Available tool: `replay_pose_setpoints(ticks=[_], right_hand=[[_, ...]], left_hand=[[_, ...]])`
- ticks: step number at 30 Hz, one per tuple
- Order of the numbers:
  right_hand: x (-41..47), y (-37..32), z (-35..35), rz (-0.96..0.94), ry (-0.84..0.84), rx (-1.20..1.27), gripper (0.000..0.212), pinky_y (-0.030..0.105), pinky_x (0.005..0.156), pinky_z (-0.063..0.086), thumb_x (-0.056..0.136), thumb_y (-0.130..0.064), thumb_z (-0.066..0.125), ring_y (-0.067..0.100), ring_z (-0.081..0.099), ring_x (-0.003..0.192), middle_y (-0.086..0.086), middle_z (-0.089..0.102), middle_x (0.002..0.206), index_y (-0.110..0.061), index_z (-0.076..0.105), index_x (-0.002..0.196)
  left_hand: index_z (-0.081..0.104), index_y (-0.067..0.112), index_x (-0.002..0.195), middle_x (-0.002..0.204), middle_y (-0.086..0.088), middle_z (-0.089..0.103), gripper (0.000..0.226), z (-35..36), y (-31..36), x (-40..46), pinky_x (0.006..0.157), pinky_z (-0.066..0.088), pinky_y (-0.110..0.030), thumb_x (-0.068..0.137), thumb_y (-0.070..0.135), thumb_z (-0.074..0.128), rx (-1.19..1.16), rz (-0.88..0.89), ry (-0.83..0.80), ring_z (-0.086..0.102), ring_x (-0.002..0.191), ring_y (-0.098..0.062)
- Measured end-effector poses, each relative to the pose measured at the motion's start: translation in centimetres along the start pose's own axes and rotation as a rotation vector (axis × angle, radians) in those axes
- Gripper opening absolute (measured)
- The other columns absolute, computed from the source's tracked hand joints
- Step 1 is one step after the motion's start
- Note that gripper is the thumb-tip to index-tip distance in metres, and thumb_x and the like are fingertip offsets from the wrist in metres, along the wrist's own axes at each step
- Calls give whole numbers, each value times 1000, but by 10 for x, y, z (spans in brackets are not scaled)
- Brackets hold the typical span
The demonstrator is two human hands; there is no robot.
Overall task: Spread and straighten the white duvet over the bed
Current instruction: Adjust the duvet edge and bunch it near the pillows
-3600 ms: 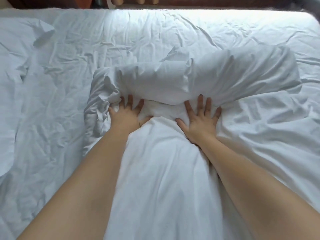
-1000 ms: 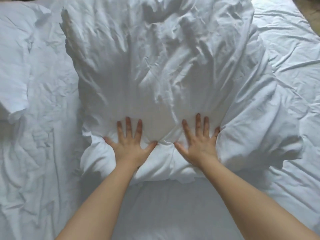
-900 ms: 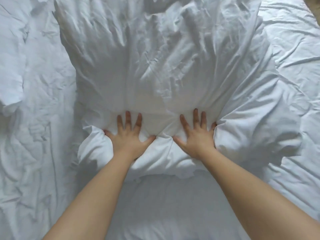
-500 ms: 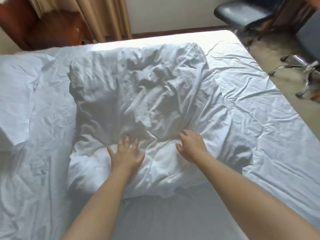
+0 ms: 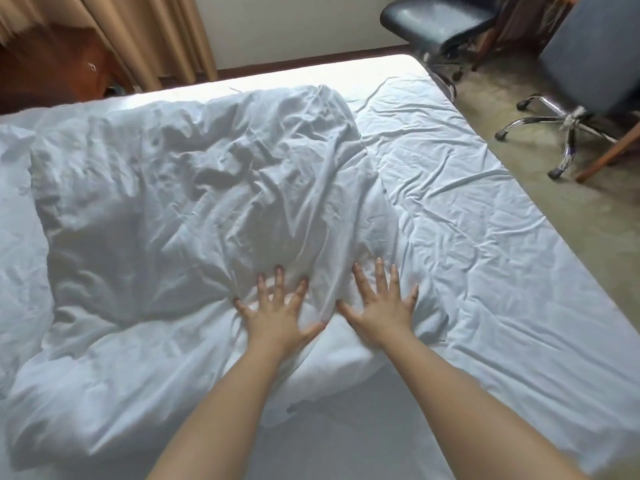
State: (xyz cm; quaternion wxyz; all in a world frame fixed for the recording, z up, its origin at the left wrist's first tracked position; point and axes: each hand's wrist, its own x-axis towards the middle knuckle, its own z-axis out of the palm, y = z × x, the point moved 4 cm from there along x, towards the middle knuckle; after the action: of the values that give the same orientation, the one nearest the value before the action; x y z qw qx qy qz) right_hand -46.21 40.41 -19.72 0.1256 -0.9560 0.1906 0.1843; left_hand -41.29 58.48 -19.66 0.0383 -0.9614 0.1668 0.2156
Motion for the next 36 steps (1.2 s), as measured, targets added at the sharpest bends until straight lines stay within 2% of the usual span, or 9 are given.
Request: replay_pose_setpoints(ticks=[8, 11, 13, 16, 18, 21, 24, 30, 36], right_hand=[[19, 14, 33, -18, -45, -50, 81, 69, 107, -3, 81, -79, 26, 28, -20, 145, 1, -23, 157, -48, -12, 146], [43, 11, 22, 2, -260, -142, 85, 67, 106, 12, 79, -78, 34, 30, -3, 146, 4, -5, 160, -44, 0, 149], [54, 5, 0, 5, -412, -163, 80, 66, 105, 18, 79, -72, 43, 28, 13, 144, 6, 18, 155, -40, 20, 148], [50, -15, -31, -2, -225, -105, 52, 53, 110, 24, 85, -50, 47, 27, 36, 133, 7, 45, 139, -28, 50, 132], [42, -32, -43, 15, 3, -18, 41, 44, 111, 24, 88, -34, 47, 27, 40, 128, 9, 49, 133, -20, 54, 125], [38, -67, -63, -6, 175, 113, 45, 42, 109, 27, 89, -34, 48, 27, 37, 130, 9, 42, 138, -16, 46, 131], [41, -104, -89, -64, 183, 156, 61, 44, 113, 24, 91, -46, 46, 26, 25, 140, 10, 27, 152, -21, 29, 145], [63, -157, -119, -121, 86, 43, 73, 51, 117, 9, 93, -59, 36, 26, -1, 147, 5, -2, 161, -31, 2, 152], [95, -187, -125, -147, 102, -5, 79, 60, 112, -5, 89, -68, 34, 29, -18, 145, 1, -19, 159, -39, -7, 150]], left_hand=[[-20, 48, 143, 154, 0, -32, 104, 20, 6, 21, 101, 9, -75, 53, 94, 7, 43, -16, -60, -21, 143, -34], [-12, 50, 145, 157, 1, -25, 96, 18, 4, 26, 104, 9, -72, 66, 92, 24, 26, 18, -160, -18, 144, -32], [-6, 50, 146, 159, 2, -18, 93, 7, 1, 25, 107, 14, -67, 71, 86, 35, 38, 66, -244, -10, 146, -32], [6, 42, 149, 158, 0, 15, 77, -27, -12, 21, 105, 36, -47, 86, 70, 38, 37, 118, -177, 24, 141, -27], [14, 34, 151, 148, 1, 36, 64, -53, -29, 17, 99, 42, -39, 94, 55, 36, 12, 109, -40, 40, 132, -24], [21, 27, 149, 147, -2, 37, 59, -89, -66, 13, 101, 40, -39, 95, 43, 40, 32, 61, 111, 38, 132, -23], [20, 30, 149, 155, -3, 23, 58, -122, -108, 17, 108, 31, -43, 96, 44, 39, 39, -27, 168, 22, 141, -23], [4, 34, 152, 161, 0, -3, 64, -148, -158, 38, 114, 13, -57, 97, 52, 32, 18, -83, 96, 1, 147, -25], [-10, 40, 149, 158, 1, -21, 69, -152, -175, 71, 111, 5, -66, 95, 61, 27, 51, -83, 94, -18, 145, -28]])
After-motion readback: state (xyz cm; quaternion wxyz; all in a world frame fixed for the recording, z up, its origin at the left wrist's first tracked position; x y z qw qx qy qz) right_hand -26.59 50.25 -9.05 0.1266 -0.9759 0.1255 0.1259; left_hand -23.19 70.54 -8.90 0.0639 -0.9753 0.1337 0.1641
